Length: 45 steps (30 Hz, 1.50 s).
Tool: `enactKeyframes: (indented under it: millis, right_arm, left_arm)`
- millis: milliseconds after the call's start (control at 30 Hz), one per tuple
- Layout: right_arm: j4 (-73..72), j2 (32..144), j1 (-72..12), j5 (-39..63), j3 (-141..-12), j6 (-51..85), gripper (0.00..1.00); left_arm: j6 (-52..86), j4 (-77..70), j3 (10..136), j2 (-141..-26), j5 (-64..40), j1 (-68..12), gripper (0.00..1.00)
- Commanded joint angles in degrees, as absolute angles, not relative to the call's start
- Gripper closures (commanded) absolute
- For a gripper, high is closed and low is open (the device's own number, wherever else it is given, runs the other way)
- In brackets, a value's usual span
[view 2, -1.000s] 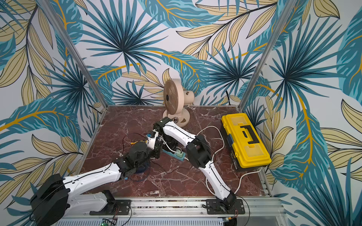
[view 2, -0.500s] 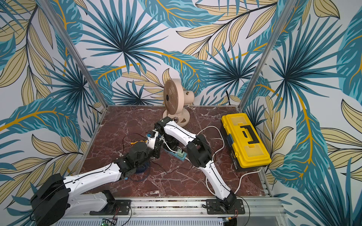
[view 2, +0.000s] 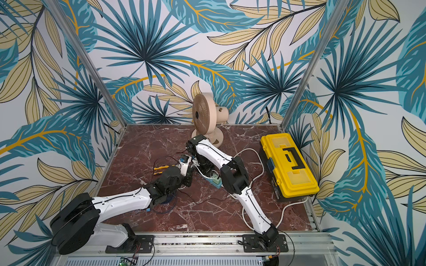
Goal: Plug the desk fan into the power strip
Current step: Insert the plug into the socket.
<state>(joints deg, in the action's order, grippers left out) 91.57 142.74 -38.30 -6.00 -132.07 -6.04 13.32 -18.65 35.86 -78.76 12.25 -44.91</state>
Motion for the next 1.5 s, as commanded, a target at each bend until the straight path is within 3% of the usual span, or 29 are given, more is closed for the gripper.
enactKeyframes:
  millis: [0, 233, 467, 667, 867, 1033, 1100, 1233, 1267, 1467]
  right_arm:
    - [87.48, 146.08, -37.32, -7.06, -131.74, -4.38, 0.71]
    - [87.43, 144.29, -37.27, -5.73, -132.99, -3.99, 0.63]
    - [85.9, 142.92, -37.29, -2.39, -133.16, -3.25, 0.65]
    - [85.52, 143.66, -37.34, -2.24, -132.95, -2.79, 0.73]
    - [85.29, 143.0, -37.28, -3.09, -131.82, -2.28, 0.72]
    - [83.49, 137.91, -37.02, -3.34, -132.18, -1.06, 0.54]
    - [82.69, 135.76, -36.75, -3.32, -132.59, -0.19, 0.36]
    - [81.26, 130.89, -35.92, -4.91, -132.52, 2.0, 0.15]
    - [80.54, 129.11, -35.57, -5.86, -132.05, 2.94, 0.04]
    - [70.68, 115.04, -33.09, -8.81, -119.96, 7.9, 0.0]
  left_arm:
    - [12.72, -20.21, 37.97, -79.09, 13.27, -44.68, 0.89]
    - [12.8, -20.21, 38.06, -79.13, 12.98, -44.65, 0.89]
    - [12.8, -20.08, 38.06, -79.19, 12.91, -44.67, 0.89]
    - [12.81, -20.07, 38.21, -79.28, 12.6, -44.7, 0.89]
    - [12.85, -19.97, 38.23, -79.17, 12.27, -44.66, 0.89]
    - [12.8, -19.95, 38.16, -79.01, 12.31, -44.65, 0.89]
    - [12.89, -20.02, 38.1, -79.04, 12.31, -44.66, 0.89]
    - [13.0, -20.08, 37.9, -79.13, 12.59, -44.67, 0.89]
    - [13.02, -20.18, 37.88, -79.25, 12.62, -44.67, 0.89]
    - [12.8, -19.52, 38.61, -80.73, 14.77, -44.65, 0.89]
